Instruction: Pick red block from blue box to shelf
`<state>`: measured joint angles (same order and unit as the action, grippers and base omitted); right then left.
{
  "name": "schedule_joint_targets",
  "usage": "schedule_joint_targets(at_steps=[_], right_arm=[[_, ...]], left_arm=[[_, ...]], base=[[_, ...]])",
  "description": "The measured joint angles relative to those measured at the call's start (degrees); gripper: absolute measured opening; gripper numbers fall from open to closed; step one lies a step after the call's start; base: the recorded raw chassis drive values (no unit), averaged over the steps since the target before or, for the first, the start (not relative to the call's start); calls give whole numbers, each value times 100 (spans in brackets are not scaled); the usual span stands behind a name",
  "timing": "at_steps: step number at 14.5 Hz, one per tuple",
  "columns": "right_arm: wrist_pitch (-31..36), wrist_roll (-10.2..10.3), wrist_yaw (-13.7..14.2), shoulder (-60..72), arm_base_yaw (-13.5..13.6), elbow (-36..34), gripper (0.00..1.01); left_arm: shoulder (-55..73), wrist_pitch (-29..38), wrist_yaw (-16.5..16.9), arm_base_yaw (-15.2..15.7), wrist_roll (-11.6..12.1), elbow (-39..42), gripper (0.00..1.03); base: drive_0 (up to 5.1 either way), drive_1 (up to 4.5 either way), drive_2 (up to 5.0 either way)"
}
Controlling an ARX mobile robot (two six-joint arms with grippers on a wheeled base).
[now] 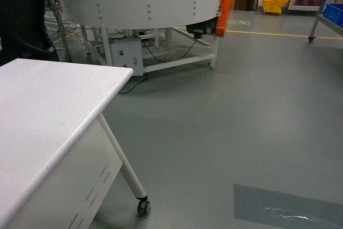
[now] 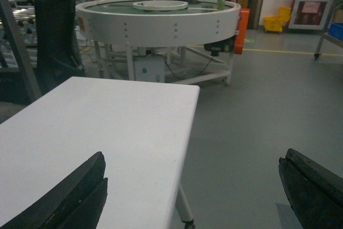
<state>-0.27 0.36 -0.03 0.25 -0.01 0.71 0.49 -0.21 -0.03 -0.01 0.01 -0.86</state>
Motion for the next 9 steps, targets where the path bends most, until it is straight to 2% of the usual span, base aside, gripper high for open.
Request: schedule_joint_targets(at_steps=[9], right_arm=[[0,0,2,0,0,0,28]], left_arm=[[0,0,0,0,0,0,98]], base=[[-141,-141,-141]])
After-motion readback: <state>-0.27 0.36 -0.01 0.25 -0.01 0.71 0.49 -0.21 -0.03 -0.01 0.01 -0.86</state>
